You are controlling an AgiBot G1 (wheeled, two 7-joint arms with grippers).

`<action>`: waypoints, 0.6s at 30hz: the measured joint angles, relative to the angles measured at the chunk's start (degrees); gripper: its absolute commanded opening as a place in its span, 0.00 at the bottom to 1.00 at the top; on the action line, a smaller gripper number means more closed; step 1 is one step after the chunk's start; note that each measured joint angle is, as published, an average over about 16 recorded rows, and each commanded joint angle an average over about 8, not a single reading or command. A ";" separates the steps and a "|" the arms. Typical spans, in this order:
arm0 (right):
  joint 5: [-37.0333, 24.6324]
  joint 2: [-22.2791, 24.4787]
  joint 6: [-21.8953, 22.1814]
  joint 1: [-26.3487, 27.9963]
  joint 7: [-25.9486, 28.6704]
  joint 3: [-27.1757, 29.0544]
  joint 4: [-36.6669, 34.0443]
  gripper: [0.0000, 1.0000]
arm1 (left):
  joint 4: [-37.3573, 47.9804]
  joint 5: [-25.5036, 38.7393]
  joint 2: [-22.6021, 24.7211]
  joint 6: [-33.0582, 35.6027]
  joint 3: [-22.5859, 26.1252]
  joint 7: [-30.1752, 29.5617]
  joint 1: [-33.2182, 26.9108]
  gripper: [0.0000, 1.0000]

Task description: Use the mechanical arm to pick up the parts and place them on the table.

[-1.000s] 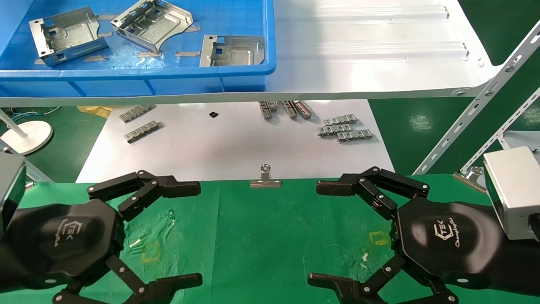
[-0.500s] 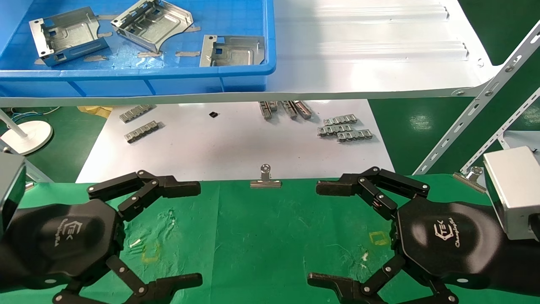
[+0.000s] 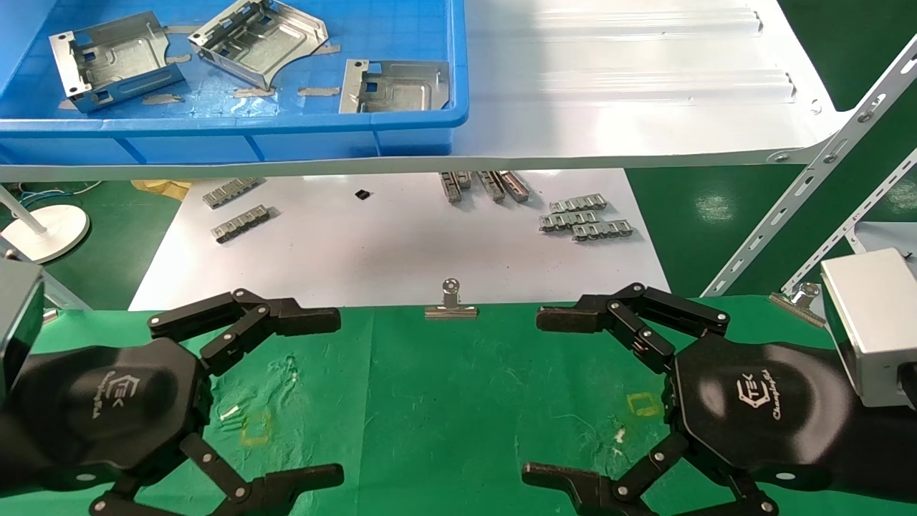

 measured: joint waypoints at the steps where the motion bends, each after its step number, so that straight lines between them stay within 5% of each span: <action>1: 0.00 0.00 0.00 0.00 0.00 0.00 0.00 0.00 | 0.00 0.00 0.00 0.00 0.00 0.00 0.00 1.00; 18: 0.00 0.00 0.00 0.00 0.00 0.00 0.00 0.00 | 0.00 0.00 0.00 0.00 0.00 0.00 0.00 1.00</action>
